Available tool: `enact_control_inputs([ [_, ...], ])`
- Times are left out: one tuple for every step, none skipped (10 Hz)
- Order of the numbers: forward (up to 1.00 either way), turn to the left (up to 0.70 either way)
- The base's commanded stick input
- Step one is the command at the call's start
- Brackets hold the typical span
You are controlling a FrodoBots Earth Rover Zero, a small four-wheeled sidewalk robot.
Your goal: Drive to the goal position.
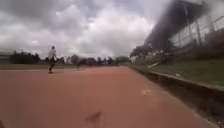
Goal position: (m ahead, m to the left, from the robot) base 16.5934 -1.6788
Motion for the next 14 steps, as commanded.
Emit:
enact_control_inputs([
  [0.85, 0.01],
  [0.85, 0.01],
  [0.85, 0.01],
  [0.85, 0.01],
  [0.85, -0.33],
  [0.85, -0.33],
  [0.85, -0.33],
  [0.85, -0.33],
  [0.85, -0.33],
  [0.85, -0.33],
  [0.85, -0.33],
  [0.85, -0.33],
  [0.85, -0.33],
  [0.85, -0.33],
])
